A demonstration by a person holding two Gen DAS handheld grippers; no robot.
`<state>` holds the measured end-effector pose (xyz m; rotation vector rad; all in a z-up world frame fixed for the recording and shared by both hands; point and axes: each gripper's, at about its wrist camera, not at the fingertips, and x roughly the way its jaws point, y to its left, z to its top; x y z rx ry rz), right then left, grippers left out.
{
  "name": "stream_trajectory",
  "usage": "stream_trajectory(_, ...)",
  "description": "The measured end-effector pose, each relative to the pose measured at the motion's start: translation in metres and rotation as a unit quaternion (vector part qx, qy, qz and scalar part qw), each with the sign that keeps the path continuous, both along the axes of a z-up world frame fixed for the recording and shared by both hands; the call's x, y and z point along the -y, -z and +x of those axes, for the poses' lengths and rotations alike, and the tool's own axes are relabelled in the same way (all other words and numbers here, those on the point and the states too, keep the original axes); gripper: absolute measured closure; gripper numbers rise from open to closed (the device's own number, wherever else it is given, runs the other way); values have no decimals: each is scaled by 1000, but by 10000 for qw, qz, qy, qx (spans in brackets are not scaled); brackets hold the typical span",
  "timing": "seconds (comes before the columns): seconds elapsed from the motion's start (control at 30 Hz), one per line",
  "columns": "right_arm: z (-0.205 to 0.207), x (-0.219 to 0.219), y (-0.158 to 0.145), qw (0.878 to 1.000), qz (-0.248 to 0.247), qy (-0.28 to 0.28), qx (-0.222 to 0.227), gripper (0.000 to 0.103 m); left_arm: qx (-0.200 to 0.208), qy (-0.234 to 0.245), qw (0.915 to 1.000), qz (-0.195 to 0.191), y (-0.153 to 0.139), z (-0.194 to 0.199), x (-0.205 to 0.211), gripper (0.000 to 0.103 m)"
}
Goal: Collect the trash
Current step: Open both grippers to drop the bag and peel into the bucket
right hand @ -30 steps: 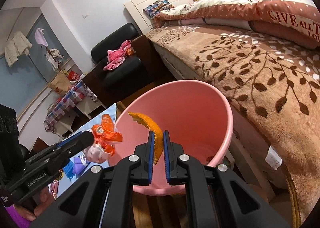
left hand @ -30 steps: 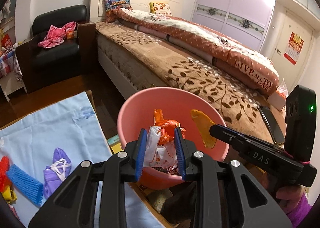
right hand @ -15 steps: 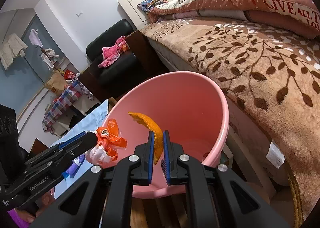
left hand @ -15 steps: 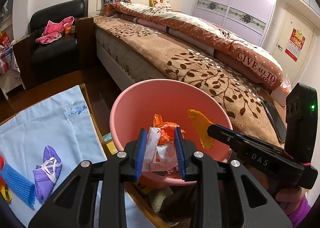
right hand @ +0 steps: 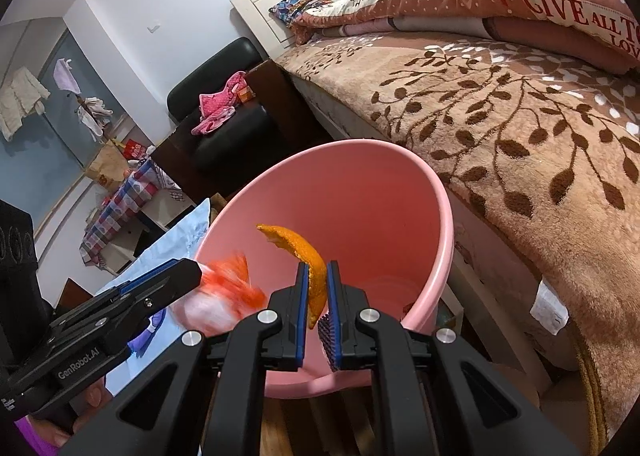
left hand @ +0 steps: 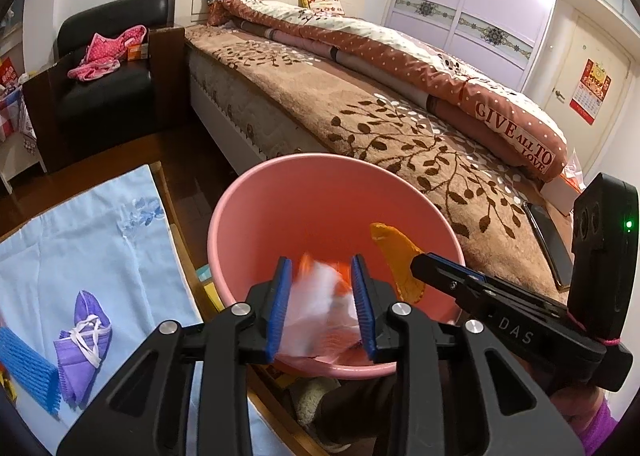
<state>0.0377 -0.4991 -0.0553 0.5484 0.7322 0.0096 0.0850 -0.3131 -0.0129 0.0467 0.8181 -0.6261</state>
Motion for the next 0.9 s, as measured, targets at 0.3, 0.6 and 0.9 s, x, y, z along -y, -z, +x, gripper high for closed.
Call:
stream_trajectory(0.3, -3, -2, -7, 9999, -130, 71, 47, 68, -16, -61, 10000, -53, -1, -2, -7, 57)
stream_trajectory(0.6, -7, -28, -25, 9991, -193, -272, 267, 64, 72, -469, 9988, -111, -12, -11, -49, 57)
stream_trajectory(0.9, -6, -85, -40, 9938, -349, -981, 382, 64, 327, -1241, 9917, -52, -27, -27, -126, 57)
